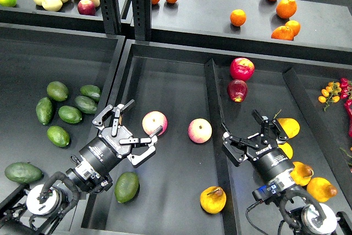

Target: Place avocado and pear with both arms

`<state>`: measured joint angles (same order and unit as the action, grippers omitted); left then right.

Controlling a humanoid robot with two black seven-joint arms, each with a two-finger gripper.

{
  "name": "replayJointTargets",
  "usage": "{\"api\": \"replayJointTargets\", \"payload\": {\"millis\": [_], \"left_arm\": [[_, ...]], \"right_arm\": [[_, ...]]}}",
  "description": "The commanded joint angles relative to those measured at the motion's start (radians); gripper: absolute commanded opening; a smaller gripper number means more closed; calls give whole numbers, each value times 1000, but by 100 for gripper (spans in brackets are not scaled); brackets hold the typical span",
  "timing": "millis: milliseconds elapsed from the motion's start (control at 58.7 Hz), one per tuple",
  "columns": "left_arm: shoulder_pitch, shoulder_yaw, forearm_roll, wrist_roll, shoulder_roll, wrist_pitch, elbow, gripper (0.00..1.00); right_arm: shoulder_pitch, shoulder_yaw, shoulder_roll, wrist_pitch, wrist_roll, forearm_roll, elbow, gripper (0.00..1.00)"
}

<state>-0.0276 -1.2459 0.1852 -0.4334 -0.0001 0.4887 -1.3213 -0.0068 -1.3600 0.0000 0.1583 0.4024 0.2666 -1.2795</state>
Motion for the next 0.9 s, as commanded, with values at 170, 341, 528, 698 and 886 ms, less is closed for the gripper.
{"api": "replayJointTargets", "payload": {"millis": [170, 341, 528, 698, 886], "left_arm": [[18, 3, -10, -35, 0, 0, 2, 100], [37, 14, -12, -47, 0, 0, -1, 100], [107, 46, -73, -55, 112, 0, -18, 99], [259, 163, -95, -55, 319, 0, -35, 100], [475, 376, -98, -55, 529, 0, -55, 99]], "right_arm": [[1, -16, 0, -8, -4, 0, -1, 100], [2, -16, 0, -20, -4, 0, -3, 100], [36, -16, 0, -71, -4, -1, -3, 100], [88, -17, 0, -123, -4, -4, 5, 100], [182, -59, 0, -221, -4, -6, 37, 100]]}}
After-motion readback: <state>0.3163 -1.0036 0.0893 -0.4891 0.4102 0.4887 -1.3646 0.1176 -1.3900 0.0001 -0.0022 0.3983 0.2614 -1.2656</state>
